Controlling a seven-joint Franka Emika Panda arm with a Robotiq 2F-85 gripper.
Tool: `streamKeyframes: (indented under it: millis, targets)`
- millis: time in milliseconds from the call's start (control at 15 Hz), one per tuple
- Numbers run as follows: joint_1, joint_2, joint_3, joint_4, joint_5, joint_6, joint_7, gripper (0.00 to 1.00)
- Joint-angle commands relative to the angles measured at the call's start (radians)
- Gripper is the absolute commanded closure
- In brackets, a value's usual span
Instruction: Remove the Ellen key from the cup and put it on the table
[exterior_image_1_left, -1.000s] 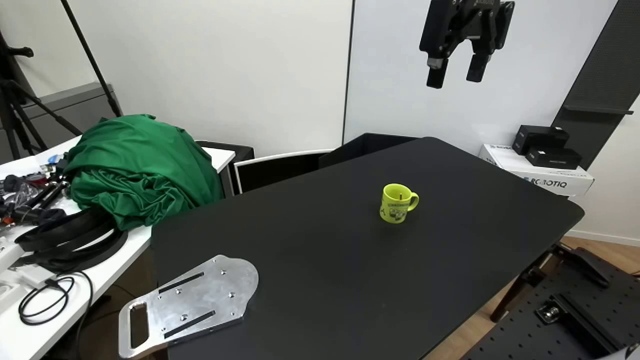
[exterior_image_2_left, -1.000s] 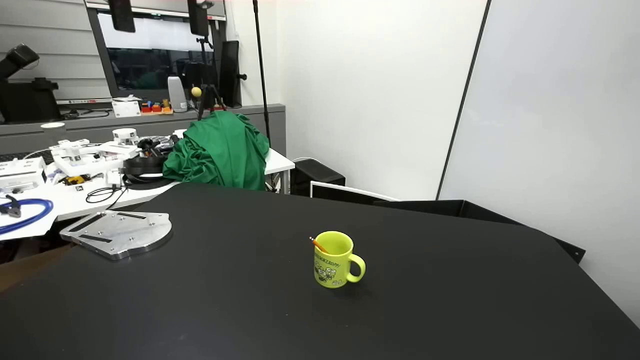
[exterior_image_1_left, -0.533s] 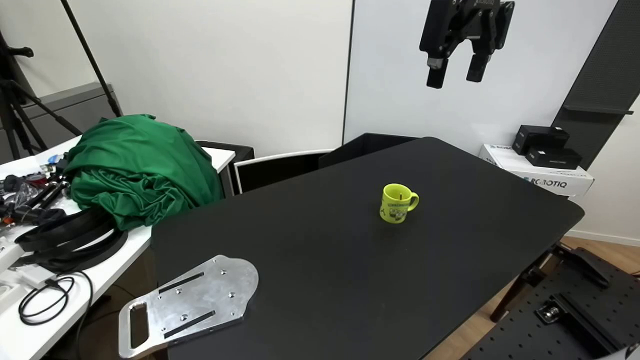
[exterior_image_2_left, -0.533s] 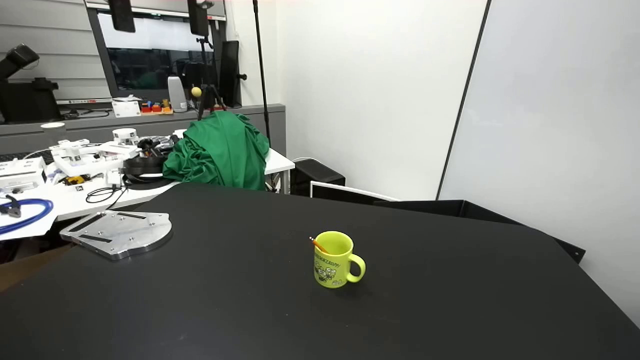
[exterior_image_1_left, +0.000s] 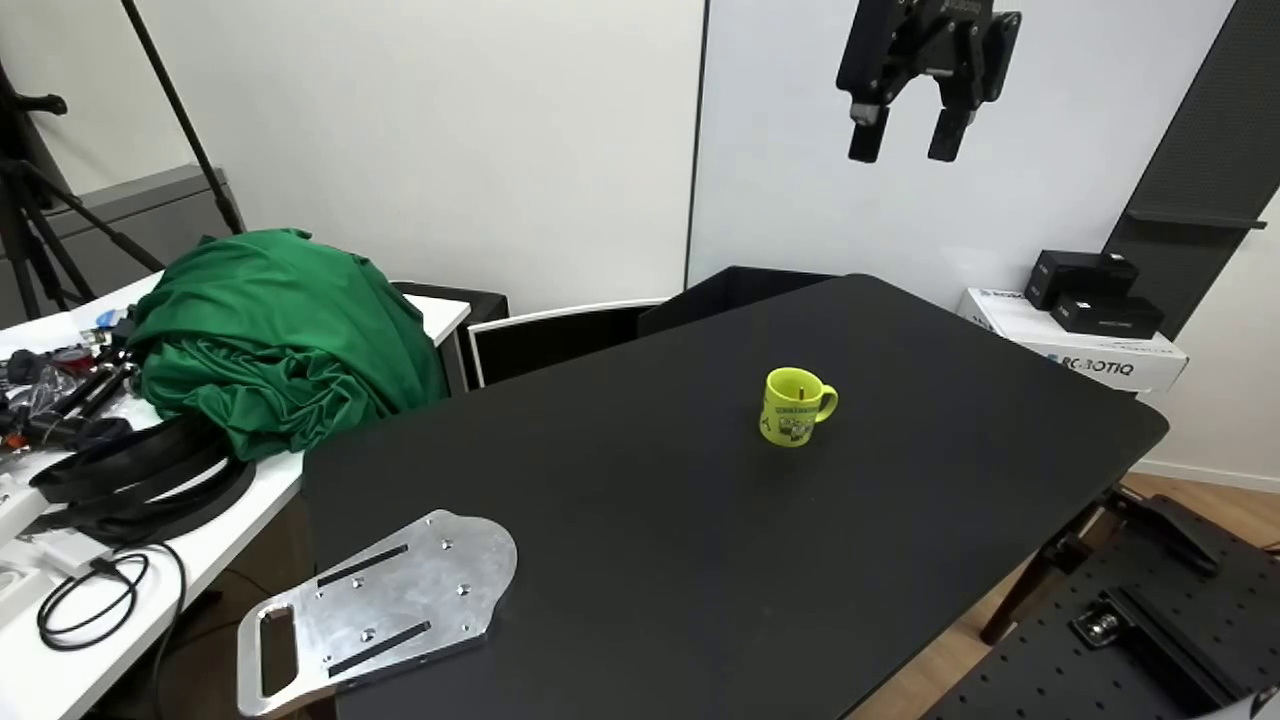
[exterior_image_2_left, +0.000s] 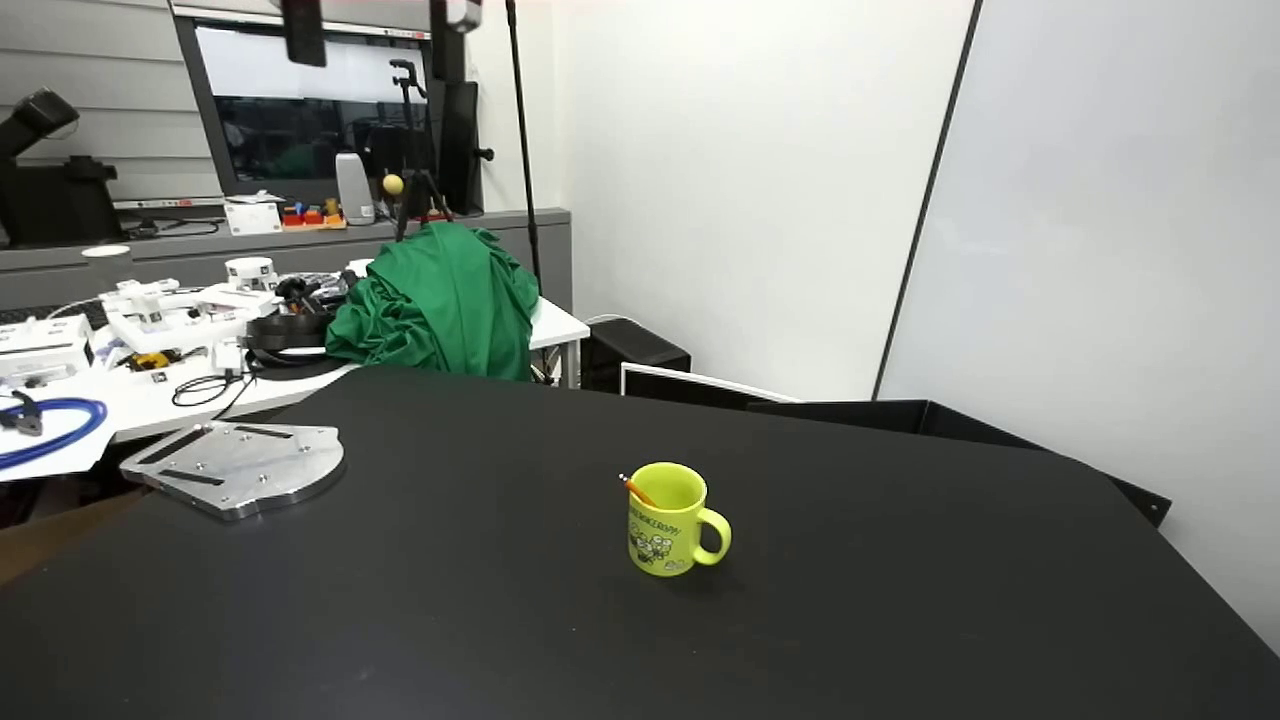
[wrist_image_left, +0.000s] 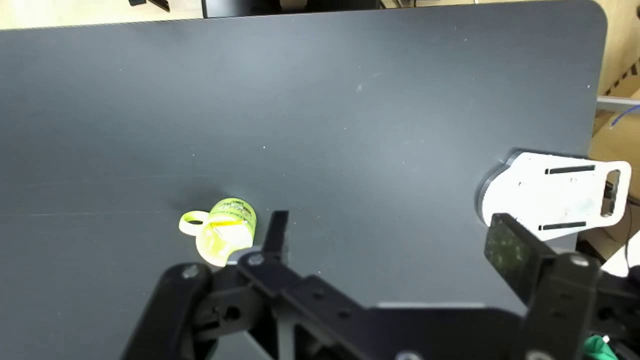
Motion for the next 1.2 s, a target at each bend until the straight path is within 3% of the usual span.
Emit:
streamKeyframes:
  millis: [0,267,533,733,1133]
  targets:
    - [-0.033,0.184,-0.063,0.165,0.058,-0.024,-0.030,0.00]
    - [-0.067,0.364,-0.111,0.318,0.163,-0.043,-0.026,0.00]
    - [-0.101,0.530,-0.118,0.440,0.269,-0.050,0.003,0.00]
    - [-0.126,0.631,-0.112,0.510,0.316,-0.039,0.106,0.00]
    - [-0.145,0.801,-0.119,0.628,0.289,-0.046,0.360,0.00]
